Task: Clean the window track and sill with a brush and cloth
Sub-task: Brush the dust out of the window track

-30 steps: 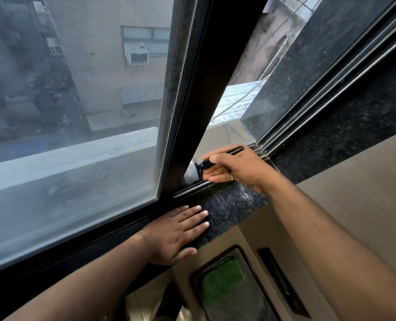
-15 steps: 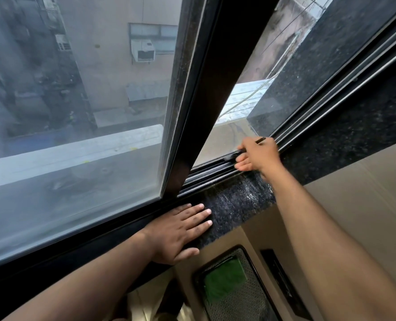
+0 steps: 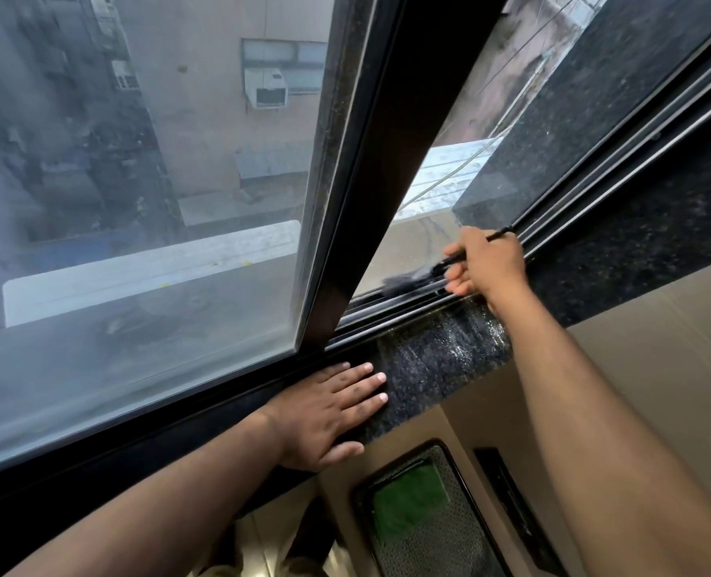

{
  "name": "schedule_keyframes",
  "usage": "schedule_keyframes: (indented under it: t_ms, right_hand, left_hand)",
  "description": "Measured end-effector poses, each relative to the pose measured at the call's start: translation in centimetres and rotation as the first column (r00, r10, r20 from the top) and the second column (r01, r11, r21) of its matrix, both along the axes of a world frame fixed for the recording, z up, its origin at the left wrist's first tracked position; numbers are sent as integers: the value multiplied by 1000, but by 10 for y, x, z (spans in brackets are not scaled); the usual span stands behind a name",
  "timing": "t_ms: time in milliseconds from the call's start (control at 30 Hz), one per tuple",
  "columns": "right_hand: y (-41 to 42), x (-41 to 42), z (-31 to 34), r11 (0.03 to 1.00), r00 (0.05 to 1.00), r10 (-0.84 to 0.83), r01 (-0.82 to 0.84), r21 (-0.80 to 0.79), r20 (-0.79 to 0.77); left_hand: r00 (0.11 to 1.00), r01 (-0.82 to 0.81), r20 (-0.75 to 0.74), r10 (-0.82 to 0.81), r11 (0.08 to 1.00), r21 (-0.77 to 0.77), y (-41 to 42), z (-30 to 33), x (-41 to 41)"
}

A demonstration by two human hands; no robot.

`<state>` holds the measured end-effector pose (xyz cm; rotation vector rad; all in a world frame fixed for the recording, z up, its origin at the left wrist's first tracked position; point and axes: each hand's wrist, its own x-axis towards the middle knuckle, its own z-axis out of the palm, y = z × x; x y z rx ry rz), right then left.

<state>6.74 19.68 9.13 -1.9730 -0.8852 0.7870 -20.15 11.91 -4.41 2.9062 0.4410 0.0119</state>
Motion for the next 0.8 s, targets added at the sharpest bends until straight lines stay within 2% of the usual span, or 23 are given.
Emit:
schedule_keyframes:
  t_ms: [33,67,100,133,167,200,233,267,300,333,367,400,433,467,500,533,567,633,667,700,733,800]
  right_hand:
    - [-4,5,-2,996,964,-94,91,25,249]
    - [-9,6,-6,991,884,-134,127,47,448]
    - [-11,3,-9,993,854,-117,107,49,508]
    - [-12,-4,-11,998,910,-57,55,17,411]
    - [-11,-13,-12,999,979,36,-30,-32,200]
    - [-8,-20,-12,989,991,131,-132,-70,-28]
    - [-6,-25,-11,972,964,204,-221,-84,-173]
    - [-4,-25,-11,959,947,244,-267,-91,-207]
    - [-3,-24,-11,967,963,224,-239,-88,-152]
    - [-3,-21,-9,984,988,152,-154,-84,-33]
    - [-6,-15,-9,997,985,56,-46,-66,162]
    - [-9,-6,-8,998,905,-45,57,-16,422]
    - [-11,3,-6,992,747,-118,123,37,655]
    - [-11,9,-3,987,591,-138,150,60,795]
    - [-10,9,2,986,537,-144,154,71,831]
    - [-9,8,5,986,570,-138,153,60,810]
    - [-6,3,6,989,664,-131,144,46,736]
    - [-5,-16,4,995,913,-97,96,23,396]
    - [-7,-30,0,998,976,-58,59,-1,211]
    - [-11,-43,-6,1000,997,10,-8,-27,80]
    - [-16,-55,-13,994,995,102,-101,-47,18]
    - [-25,-66,-24,964,963,262,-258,-64,66]
  left_hand:
    - [1000,-4,2,4,1000,5,0,-1,0]
    - [1000,-7,4,7,1000,3,0,-1,0]
    - [1000,-6,5,6,1000,-5,0,-1,1]
    - [1000,-5,6,5,1000,-11,0,-1,1]
    - [1000,-5,7,6,1000,-14,0,-1,1]
    - [1000,-6,8,6,1000,-17,1,-1,0]
    - [1000,-5,6,5,1000,-22,1,-1,0]
    - [1000,-3,5,3,1000,-25,1,-1,0]
    - [1000,-4,6,4,1000,-21,1,-1,0]
    - [1000,-8,7,8,1000,-15,0,-1,0]
    - [1000,-11,6,11,1000,-12,0,-1,0]
    - [1000,-12,5,12,1000,-10,0,0,0]
    - [1000,-14,7,14,1000,-7,0,0,0]
    - [1000,-16,7,16,1000,-4,0,-1,0]
    - [1000,-15,5,15,1000,-5,0,-1,0]
    - [1000,-14,2,14,1000,-10,0,-1,0]
    - [1000,-15,2,15,1000,-15,0,-2,0]
    - [1000,-16,4,16,1000,-17,1,-2,1]
    - [1000,-13,2,13,1000,-20,1,-2,0]
    - [1000,-12,0,12,1000,-23,1,-2,0]
    - [1000,-13,-1,13,1000,-23,1,-1,0]
    - [1000,-9,-2,9,1000,-19,1,0,0]
